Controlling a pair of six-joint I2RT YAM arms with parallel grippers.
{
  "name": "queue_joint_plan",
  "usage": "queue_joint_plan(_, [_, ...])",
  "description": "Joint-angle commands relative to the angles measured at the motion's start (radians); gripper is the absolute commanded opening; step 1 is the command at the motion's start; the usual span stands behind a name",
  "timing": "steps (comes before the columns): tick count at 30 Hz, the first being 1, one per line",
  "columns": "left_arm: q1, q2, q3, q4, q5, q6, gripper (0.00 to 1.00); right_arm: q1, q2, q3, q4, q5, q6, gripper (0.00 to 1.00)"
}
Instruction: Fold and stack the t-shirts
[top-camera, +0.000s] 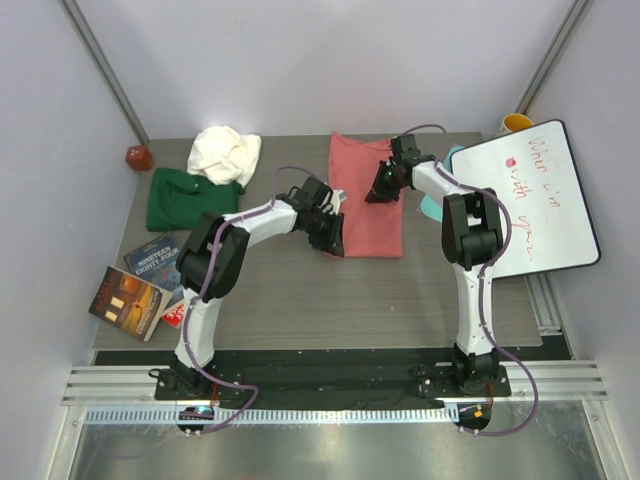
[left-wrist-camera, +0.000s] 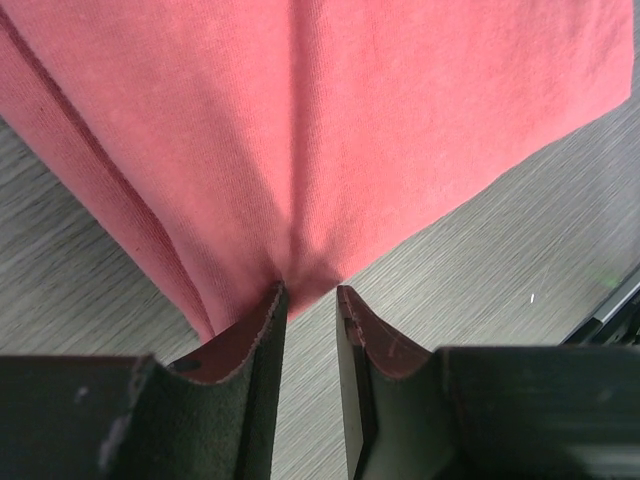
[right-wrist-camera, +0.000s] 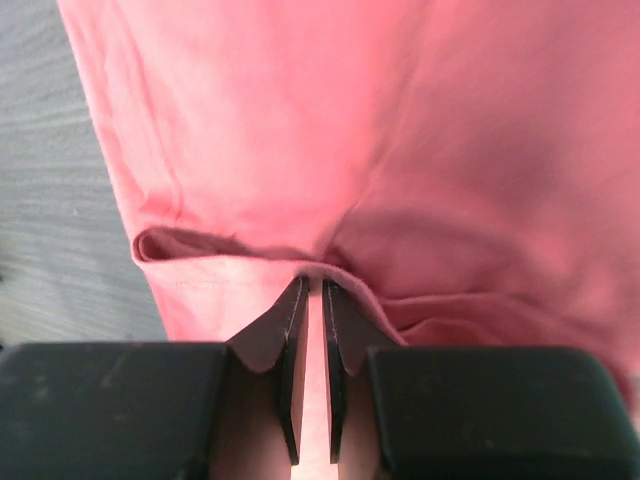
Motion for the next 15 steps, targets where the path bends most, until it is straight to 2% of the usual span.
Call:
queue_joint_plan(1, [-0.028, 0.036, -0.082, -0.22, -0.047, 0.041, 0.28, -0.062, -0.031, -0.024, 0.076, 0.051, -0.042, 0.17])
queue_joint_plan(7, [-0.033, 0.016, -0.085, -0.247, -0.059, 0.058, 0.27, -0.099, -0.069, -0.093, 0.077, 0.017, -0.04, 0.17])
queue_joint_plan(12, [-0.049, -0.007, -0.135, -0.248, -0.067, 0.043, 0.25, -0.098, -0.138, -0.243, 0.129, 0.01, -0.04, 0.17])
queue_joint_plan(15, [-0.071, -0.023, -0.169, -0.247, -0.076, 0.032, 0.2, -0.099, -0.161, -0.297, 0.184, -0.024, -0.055, 0.14])
